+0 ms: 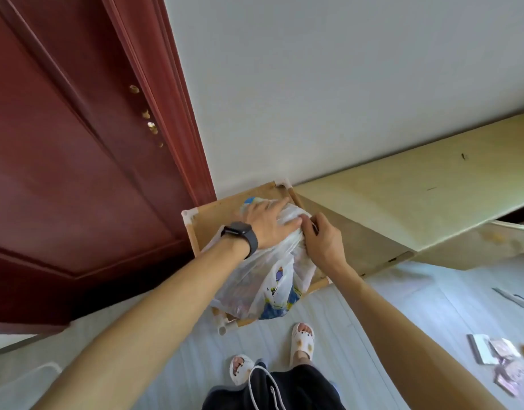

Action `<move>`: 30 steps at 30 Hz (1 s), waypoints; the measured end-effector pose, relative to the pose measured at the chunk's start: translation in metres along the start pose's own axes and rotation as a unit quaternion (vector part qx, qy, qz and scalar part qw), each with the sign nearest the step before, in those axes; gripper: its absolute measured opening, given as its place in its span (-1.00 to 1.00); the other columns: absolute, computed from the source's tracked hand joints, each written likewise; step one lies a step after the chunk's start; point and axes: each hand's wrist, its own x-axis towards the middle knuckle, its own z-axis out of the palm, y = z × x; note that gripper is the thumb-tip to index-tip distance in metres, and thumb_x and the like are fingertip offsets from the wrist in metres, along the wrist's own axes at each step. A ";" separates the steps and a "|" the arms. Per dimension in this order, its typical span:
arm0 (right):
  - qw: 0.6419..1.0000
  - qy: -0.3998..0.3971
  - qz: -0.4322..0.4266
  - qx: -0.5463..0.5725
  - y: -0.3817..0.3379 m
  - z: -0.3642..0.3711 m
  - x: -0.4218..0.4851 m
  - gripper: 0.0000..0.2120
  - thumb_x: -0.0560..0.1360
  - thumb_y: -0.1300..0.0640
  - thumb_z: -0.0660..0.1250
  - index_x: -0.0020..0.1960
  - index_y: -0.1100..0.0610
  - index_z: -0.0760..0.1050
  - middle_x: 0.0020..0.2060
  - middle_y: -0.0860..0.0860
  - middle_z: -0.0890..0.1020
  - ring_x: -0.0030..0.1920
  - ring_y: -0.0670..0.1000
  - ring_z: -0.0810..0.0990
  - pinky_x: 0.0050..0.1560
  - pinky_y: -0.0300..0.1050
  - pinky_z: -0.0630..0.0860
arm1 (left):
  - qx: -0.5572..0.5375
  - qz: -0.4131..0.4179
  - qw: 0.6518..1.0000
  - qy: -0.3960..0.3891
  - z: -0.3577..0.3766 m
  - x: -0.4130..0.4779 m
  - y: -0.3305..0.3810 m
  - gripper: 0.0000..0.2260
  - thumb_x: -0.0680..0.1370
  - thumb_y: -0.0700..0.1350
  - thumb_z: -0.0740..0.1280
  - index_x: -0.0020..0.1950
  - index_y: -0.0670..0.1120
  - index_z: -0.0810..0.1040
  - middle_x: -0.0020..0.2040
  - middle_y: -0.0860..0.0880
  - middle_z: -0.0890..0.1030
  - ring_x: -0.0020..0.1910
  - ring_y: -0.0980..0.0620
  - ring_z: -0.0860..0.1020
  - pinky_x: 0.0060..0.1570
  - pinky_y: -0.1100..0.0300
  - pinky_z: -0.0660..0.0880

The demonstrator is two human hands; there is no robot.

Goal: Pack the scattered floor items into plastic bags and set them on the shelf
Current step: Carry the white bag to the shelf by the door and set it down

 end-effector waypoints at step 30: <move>0.992 -0.093 -0.080 -0.026 0.008 -0.068 -0.035 -0.54 0.66 -0.18 0.03 0.54 -0.17 0.21 0.55 -0.10 0.24 0.57 -0.03 0.10 0.50 -0.07 0.12 | 0.261 0.012 0.965 0.016 -0.026 -0.049 0.026 -0.15 0.36 0.59 -0.18 0.50 0.16 0.24 0.44 -0.04 0.37 0.33 -0.15 0.42 0.23 -0.08 0.35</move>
